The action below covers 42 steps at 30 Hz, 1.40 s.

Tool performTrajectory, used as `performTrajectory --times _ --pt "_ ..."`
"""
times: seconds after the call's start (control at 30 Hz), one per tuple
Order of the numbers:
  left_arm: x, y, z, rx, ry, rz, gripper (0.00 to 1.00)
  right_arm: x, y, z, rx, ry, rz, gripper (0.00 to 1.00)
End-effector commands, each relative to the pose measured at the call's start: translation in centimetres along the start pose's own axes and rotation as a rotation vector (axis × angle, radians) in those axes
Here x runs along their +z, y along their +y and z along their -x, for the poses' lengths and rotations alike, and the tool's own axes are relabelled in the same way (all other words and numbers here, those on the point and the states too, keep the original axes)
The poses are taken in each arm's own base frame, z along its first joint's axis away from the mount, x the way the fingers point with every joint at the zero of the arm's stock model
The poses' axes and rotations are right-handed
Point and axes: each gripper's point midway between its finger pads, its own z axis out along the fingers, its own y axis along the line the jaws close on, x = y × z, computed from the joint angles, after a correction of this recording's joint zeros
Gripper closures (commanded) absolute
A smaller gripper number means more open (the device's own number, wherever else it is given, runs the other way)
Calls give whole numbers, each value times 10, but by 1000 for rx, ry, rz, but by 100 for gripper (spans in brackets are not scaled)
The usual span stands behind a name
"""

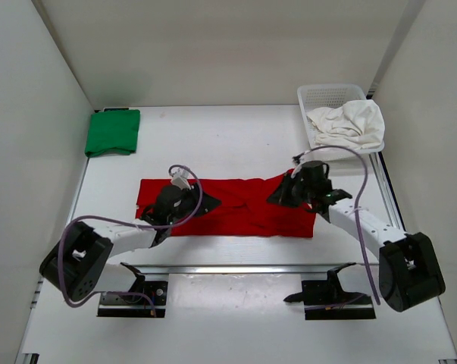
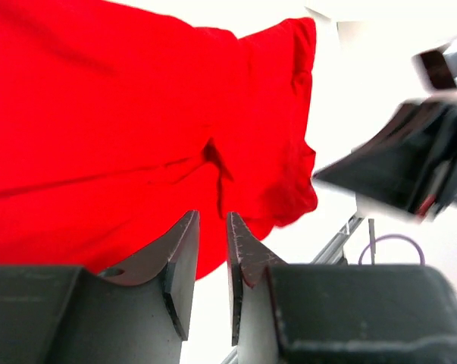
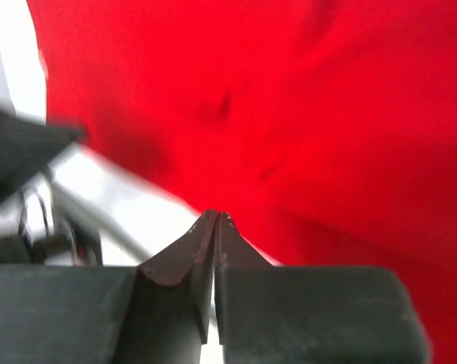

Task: Fold and stack the t-shirts
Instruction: Fold the other side of the tshirt into a rectangle, then rotate the tshirt 90 degrees

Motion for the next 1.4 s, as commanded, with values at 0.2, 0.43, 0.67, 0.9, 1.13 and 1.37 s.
performTrajectory --times 0.2,0.43,0.67,0.9,1.13,1.37 --pt "48 -4 53 -19 0 -8 66 -38 -86 151 -93 -445 -338 70" --pt "54 42 81 -127 -34 60 66 -37 -130 170 -48 -463 -451 67" --pt "52 76 83 -192 -29 108 67 -18 -148 182 -19 -457 -423 76" --pt "49 84 76 -205 -27 119 67 -25 -142 177 13 -516 -370 66" --pt "44 95 76 -229 -45 137 68 -18 -137 182 57 -490 -226 66" --pt "41 98 73 -223 -42 149 69 -6 -137 173 119 -474 -121 69"
